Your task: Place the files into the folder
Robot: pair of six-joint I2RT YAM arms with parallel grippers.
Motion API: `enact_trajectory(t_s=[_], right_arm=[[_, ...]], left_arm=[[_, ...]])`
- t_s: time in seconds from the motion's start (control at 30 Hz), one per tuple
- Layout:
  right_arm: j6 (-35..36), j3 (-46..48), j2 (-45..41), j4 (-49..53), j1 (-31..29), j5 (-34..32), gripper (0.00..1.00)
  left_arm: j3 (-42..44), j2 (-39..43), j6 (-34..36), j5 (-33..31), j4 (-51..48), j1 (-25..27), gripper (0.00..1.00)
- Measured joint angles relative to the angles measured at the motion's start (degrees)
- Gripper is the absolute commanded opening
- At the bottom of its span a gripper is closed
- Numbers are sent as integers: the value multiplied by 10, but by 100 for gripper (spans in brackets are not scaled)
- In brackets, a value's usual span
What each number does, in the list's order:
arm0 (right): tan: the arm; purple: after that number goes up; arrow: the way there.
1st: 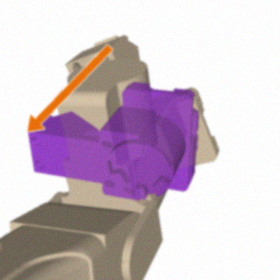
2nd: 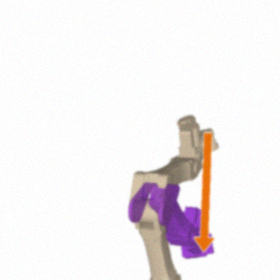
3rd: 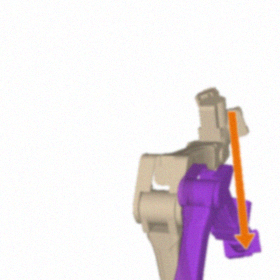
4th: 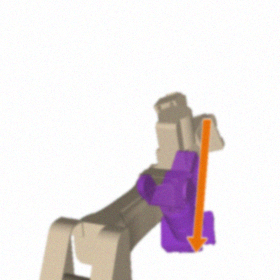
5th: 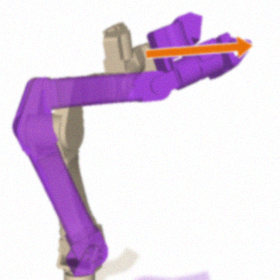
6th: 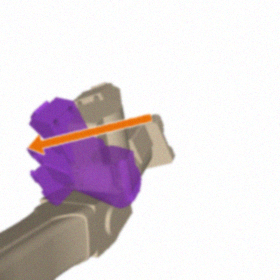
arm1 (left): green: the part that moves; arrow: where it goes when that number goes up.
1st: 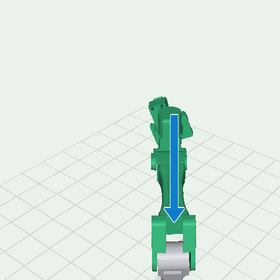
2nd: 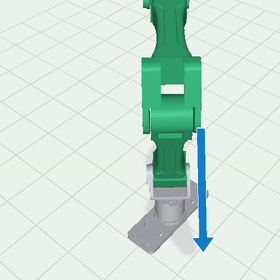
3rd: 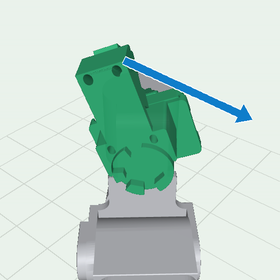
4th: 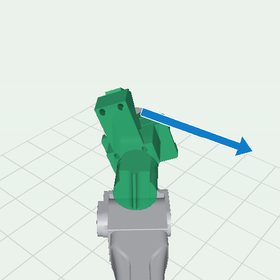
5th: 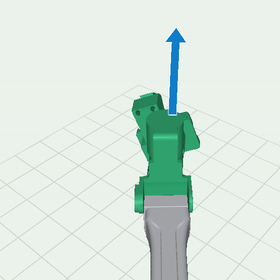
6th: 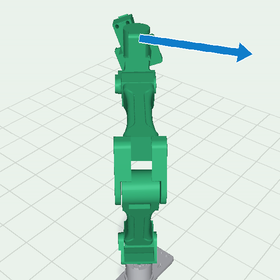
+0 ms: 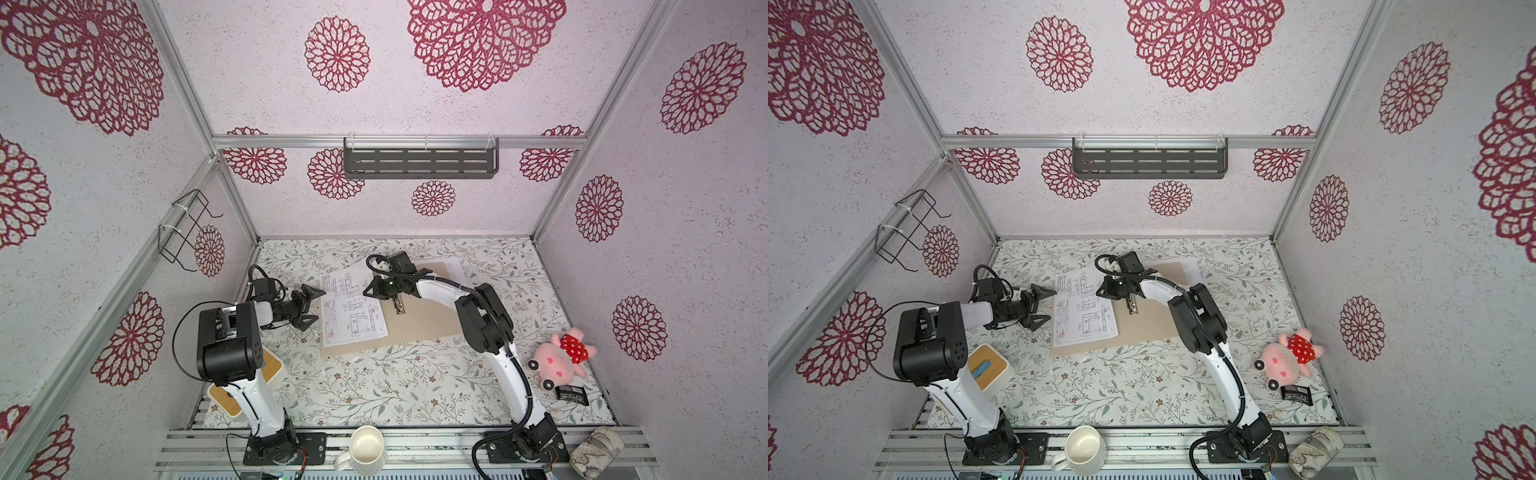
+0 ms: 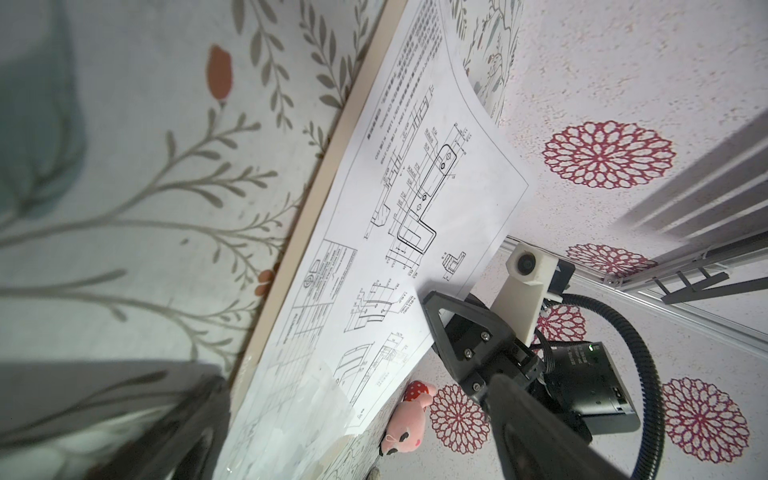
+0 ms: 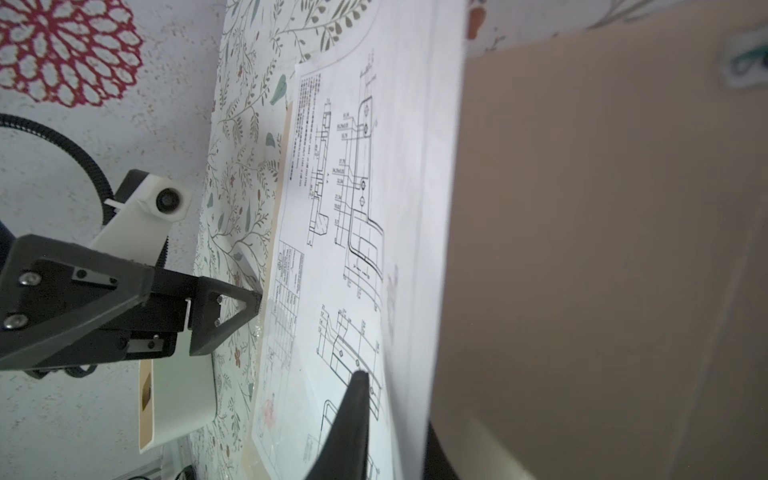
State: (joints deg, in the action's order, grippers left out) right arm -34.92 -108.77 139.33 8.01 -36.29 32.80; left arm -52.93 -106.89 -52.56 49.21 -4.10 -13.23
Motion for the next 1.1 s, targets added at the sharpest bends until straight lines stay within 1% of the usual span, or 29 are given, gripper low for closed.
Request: enact_trajectory(t_s=[0.23, 0.33, 0.67, 1.1], right_arm=[[32, -16, 2, 35, 0, 6, 3], [50, -40, 14, 52, 0, 10, 0], [105, -91, 44, 104, 0, 26, 0], [149, -96, 44, 147, 6, 26, 0]], left_arm=[[0, 0, -2, -2, 2, 2, 100], [0, 0, -2, -2, 3, 3, 100], [-3, -3, -5, -3, 3, 6, 100], [-13, -12, -9, -2, 4, 9, 100]])
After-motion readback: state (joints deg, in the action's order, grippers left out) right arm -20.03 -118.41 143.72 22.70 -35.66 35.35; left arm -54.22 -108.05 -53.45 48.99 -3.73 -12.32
